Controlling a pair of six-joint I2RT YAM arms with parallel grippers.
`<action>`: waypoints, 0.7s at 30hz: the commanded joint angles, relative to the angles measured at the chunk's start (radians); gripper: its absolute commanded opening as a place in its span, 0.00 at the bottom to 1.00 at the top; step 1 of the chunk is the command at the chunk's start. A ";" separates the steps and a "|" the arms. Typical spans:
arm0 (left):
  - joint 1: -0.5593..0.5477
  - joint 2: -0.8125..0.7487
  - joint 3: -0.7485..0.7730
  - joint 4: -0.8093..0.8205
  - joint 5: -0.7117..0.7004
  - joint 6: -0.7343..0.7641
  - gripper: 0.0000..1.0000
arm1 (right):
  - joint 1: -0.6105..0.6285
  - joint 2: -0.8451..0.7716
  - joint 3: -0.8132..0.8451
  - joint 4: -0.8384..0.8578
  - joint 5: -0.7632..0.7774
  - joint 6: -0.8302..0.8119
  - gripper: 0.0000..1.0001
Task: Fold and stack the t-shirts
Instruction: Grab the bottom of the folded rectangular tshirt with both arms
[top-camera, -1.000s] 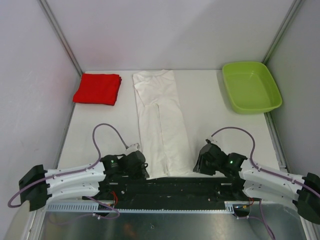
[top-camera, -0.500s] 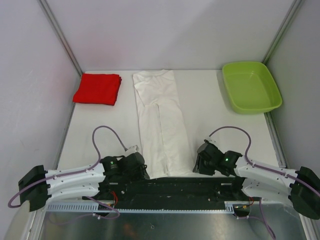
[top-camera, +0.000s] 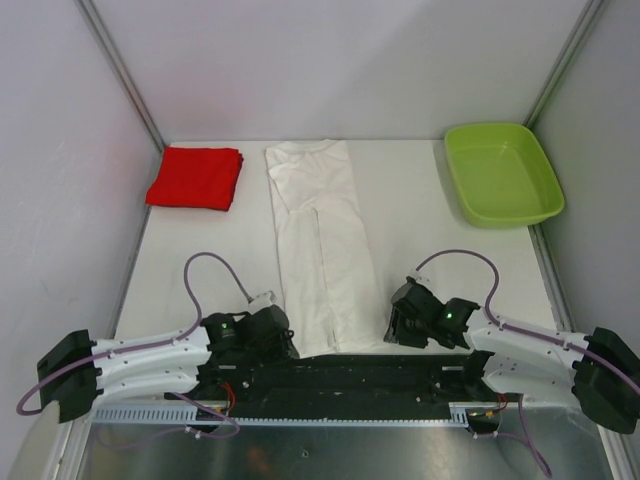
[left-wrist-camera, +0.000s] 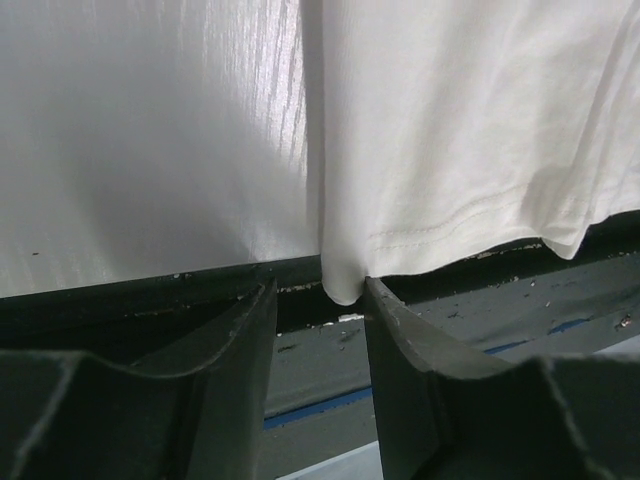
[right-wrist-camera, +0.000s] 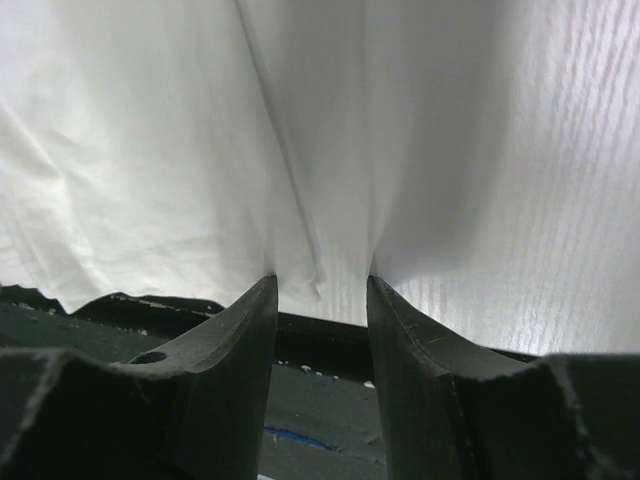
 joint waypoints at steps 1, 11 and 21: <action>-0.007 0.023 0.005 0.012 -0.042 -0.026 0.45 | 0.000 0.044 0.036 0.047 0.024 -0.008 0.46; -0.007 0.033 0.022 0.019 -0.049 -0.026 0.37 | 0.023 0.049 0.036 -0.016 0.060 -0.009 0.35; -0.007 0.046 0.024 0.037 -0.051 -0.033 0.33 | 0.041 0.076 0.036 0.008 0.043 -0.001 0.17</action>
